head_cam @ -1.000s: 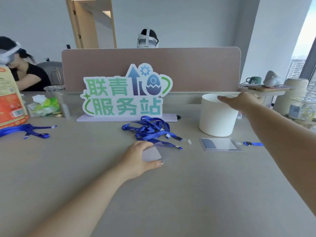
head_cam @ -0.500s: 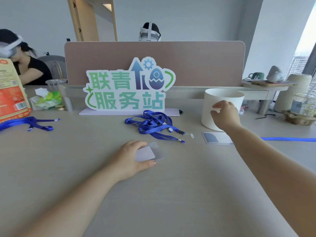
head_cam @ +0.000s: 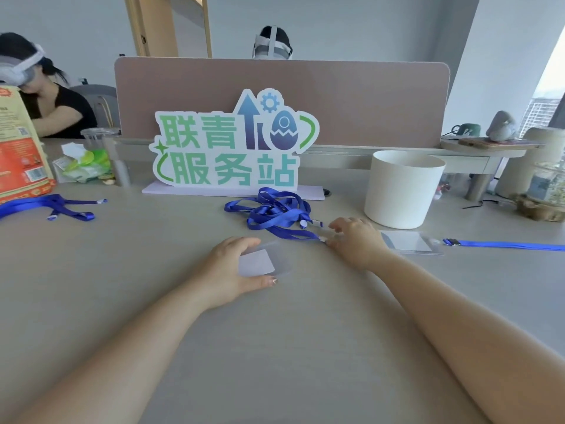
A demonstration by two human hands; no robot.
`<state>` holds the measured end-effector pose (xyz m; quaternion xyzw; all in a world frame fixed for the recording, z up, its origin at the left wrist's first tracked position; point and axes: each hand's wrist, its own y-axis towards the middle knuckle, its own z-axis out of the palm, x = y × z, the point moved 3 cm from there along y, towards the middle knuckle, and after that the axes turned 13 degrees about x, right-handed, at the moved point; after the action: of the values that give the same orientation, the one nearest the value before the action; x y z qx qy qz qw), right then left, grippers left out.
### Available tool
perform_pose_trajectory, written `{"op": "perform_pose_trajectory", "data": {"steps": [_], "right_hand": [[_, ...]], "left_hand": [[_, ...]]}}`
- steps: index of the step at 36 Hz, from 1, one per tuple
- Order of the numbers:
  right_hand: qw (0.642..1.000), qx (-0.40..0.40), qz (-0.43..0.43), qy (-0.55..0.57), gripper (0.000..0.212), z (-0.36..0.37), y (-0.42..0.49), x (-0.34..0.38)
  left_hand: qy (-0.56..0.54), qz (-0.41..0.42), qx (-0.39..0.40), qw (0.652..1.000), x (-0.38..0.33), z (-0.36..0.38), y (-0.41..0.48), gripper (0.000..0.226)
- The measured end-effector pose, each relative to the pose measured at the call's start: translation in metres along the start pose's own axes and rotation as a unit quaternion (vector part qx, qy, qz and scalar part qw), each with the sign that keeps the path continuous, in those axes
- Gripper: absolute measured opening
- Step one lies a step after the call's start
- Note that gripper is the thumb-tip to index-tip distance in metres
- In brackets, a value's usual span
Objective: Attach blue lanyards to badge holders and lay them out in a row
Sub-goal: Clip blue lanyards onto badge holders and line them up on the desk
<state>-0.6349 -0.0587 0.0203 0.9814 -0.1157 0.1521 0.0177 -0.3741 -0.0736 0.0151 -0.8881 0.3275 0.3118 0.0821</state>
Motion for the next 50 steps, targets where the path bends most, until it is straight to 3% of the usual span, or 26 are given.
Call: {"op": "perform_pose_trajectory", "data": {"steps": [7,11,15,19,21,26,28,30,33,37,43,50], "right_hand": [[0.998,-0.046,-0.003,0.035,0.027,-0.007,0.015,0.014],[1.0,-0.001,0.015,-0.001,0.029,0.0,0.025,0.022],[0.996,-0.005,0.053,-0.069,0.023,-0.003,0.027,0.028],[0.993,0.06,0.083,-0.063,0.007,-0.008,0.029,0.03],[0.989,0.089,0.093,-0.071,0.012,-0.011,0.028,0.031],[0.993,0.058,0.08,-0.063,0.011,-0.019,0.015,0.033],[0.999,0.012,0.045,-0.019,0.018,-0.022,0.004,0.041],[0.998,-0.006,-0.005,0.068,0.012,-0.024,-0.009,0.054],[0.978,0.02,-0.052,0.202,0.011,-0.015,-0.035,0.068],[0.938,0.075,-0.04,0.335,0.021,0.005,-0.059,0.067],[0.895,0.11,-0.063,0.428,0.003,-0.004,-0.059,0.066],[0.882,0.082,-0.037,0.462,0.012,0.003,-0.054,0.064]], "left_hand": [[-0.001,-0.001,-0.025,1.0,0.001,-0.003,-0.01,0.081],[0.014,-0.004,-0.021,1.0,0.003,-0.003,-0.01,0.082],[-0.008,-0.011,-0.006,1.0,0.005,0.0,-0.01,0.082],[-0.019,-0.01,-0.012,1.0,0.006,-0.001,-0.01,0.084],[-0.017,-0.009,-0.011,1.0,0.006,-0.001,-0.01,0.083],[-0.02,-0.003,-0.011,1.0,0.005,-0.001,-0.009,0.082],[-0.022,-0.001,-0.012,1.0,0.005,-0.001,-0.009,0.081],[-0.026,0.003,-0.018,0.999,0.004,-0.004,-0.01,0.079],[-0.028,0.007,-0.029,0.999,0.004,-0.009,-0.011,0.078],[-0.047,0.003,-0.042,0.998,0.008,-0.013,-0.014,0.077],[-0.049,-0.005,-0.041,0.998,0.011,-0.012,-0.011,0.079],[-0.044,0.001,-0.035,0.998,0.01,-0.009,-0.01,0.079]]}}
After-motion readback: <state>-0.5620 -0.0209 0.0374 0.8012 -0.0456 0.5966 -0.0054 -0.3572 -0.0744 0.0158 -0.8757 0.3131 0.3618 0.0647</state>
